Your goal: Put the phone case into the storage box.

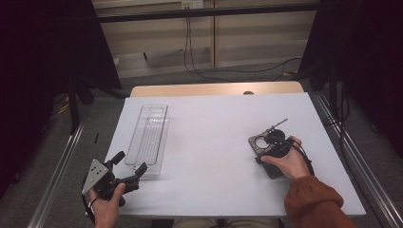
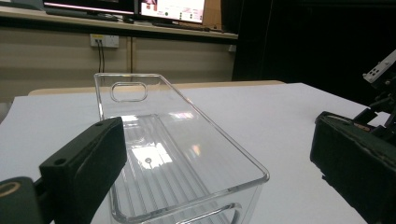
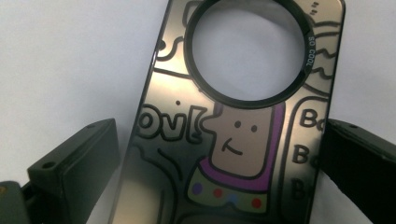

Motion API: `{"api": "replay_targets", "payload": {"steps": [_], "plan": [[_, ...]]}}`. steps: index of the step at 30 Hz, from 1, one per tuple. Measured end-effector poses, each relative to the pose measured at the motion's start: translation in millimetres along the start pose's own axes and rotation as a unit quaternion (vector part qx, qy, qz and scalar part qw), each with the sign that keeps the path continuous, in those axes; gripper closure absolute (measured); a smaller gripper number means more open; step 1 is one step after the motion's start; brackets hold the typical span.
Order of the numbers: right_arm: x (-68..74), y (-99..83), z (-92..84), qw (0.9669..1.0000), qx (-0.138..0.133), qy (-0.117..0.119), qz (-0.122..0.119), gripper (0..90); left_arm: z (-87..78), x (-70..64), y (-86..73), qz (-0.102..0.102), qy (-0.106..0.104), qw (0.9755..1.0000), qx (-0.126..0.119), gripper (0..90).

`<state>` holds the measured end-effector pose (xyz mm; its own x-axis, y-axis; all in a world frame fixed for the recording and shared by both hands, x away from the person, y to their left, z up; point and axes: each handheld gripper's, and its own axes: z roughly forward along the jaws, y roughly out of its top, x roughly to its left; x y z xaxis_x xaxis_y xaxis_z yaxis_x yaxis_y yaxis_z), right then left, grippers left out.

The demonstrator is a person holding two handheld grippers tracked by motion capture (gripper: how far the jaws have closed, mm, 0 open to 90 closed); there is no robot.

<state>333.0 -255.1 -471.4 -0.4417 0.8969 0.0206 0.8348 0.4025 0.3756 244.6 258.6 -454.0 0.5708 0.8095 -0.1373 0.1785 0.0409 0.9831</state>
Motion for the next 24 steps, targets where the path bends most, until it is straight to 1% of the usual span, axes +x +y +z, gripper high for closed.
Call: {"api": "replay_targets", "payload": {"steps": [2,4,5,7,8,11,13,14,17,20,24], "plan": [[0.8,0.5,0.0,1.0,0.004,-0.004,0.001,0.0,-0.2,0.7,0.0,0.005,0.0,1.0,0.004,3.9],[0.9,0.7,0.1,1.0,0.006,-0.006,0.0,0.0,0.2,0.3,0.1,0.003,-0.001,1.0,0.003,3.9],[0.3,1.1,-0.1,0.9999,0.01,-0.006,-0.006,0.0,0.0,-0.1,0.5,0.007,-0.003,1.0,0.004,3.9],[1.4,1.4,-0.3,0.9999,0.011,-0.008,-0.003,0.8,-0.3,-0.5,0.5,0.006,0.0,1.0,0.003,3.9],[1.3,1.5,-1.0,0.9999,0.012,-0.007,-0.003,1.8,0.0,-0.5,0.4,0.005,-0.003,1.0,0.004,3.9],[1.8,2.3,-1.8,0.9999,0.013,-0.007,-0.007,4.3,-0.6,0.7,0.6,0.008,0.002,1.0,0.004,3.9],[3.7,4.4,-3.0,0.9998,0.017,-0.007,-0.008,8.5,-0.2,0.8,0.3,0.007,-0.002,1.0,0.004,3.9],[3.9,4.6,-2.5,0.9999,0.013,-0.001,-0.006,9.5,-0.1,0.6,0.2,0.005,-0.001,1.0,0.004,3.9],[4.5,5.3,-2.9,0.9999,0.015,-0.002,-0.003,10.7,-0.3,0.8,0.5,0.007,-0.001,1.0,0.003,3.9],[4.8,5.6,-3.6,0.9998,0.017,-0.001,-0.005,11.9,-0.4,0.8,0.4,0.004,-0.002,1.0,0.002,3.9],[4.0,5.4,-4.0,0.9999,0.014,0.001,-0.01,12.1,-0.2,1.1,0.4,0.005,-0.002,1.0,0.004,3.9]]}}
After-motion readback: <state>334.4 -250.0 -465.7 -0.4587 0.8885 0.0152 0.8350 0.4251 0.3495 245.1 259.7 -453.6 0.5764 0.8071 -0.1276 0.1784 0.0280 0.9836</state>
